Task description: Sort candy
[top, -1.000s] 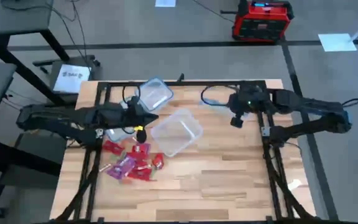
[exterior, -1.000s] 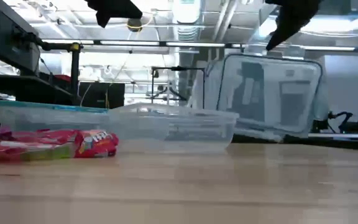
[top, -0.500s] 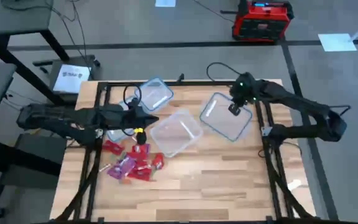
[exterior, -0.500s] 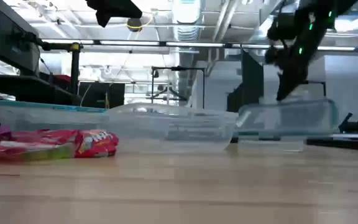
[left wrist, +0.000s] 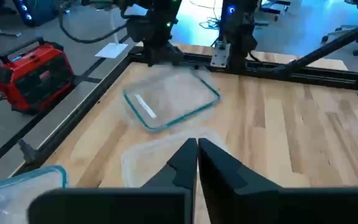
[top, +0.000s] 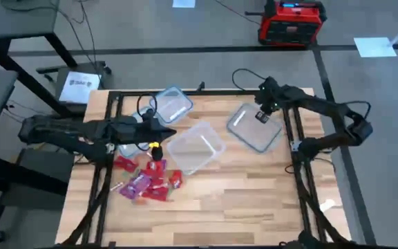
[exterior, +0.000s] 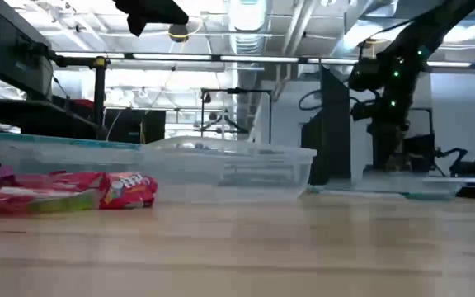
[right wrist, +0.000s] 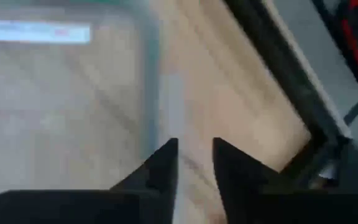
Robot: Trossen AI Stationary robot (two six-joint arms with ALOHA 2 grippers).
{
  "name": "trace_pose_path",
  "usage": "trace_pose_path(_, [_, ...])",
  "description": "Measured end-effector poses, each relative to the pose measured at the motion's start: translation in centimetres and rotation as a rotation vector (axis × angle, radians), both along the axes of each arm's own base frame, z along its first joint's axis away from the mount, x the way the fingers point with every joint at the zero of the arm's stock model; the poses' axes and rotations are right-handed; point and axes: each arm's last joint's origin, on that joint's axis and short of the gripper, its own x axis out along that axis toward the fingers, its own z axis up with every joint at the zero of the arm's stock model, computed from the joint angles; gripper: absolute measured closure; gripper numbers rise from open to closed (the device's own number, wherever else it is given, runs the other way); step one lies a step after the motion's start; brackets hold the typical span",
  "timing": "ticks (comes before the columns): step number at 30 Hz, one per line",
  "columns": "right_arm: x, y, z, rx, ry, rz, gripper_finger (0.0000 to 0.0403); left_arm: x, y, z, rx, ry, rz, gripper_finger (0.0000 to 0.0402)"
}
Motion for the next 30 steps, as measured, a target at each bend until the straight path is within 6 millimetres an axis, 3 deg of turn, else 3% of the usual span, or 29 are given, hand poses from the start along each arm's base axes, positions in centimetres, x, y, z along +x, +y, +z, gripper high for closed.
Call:
trace_pose_path(5, [0.4,1.3,3.1,-0.009,-0.198,-0.062,0.0244,-0.2,0.0,-0.5,-0.045,0.044,0.015,0.0402])
trace_pose_path(7, [1.1,2.2,4.0,0.152,-0.446,-0.079,0.0234,-0.3,-0.1,-0.9,-0.08,0.077,0.02,0.0402])
trace_pose_path(9, [2.4,3.2,4.5,0.369,-0.67,0.024,0.0229,-0.3,-0.5,-1.4,-0.13,0.075,0.019,0.0402])
trace_pose_path(12, [5.7,5.6,4.4,0.508,-0.807,0.175,0.0228,-0.1,-1.3,-2.0,-0.18,0.027,-0.013,0.0402])
trace_pose_path(16, [9.8,8.8,2.8,0.395,-0.738,0.199,0.0237,-0.1,-2.0,-2.4,-0.184,-0.002,-0.049,0.0402])
trace_pose_path(19, [11.7,9.8,1.2,0.361,-0.654,0.179,0.0242,-0.1,-2.2,-2.8,-0.191,0.017,-0.051,0.0402])
trace_pose_path(30, [15.8,10.3,-2.5,0.314,-0.505,0.141,0.0243,-0.2,-2.5,-2.9,-0.159,0.036,-0.073,0.0402])
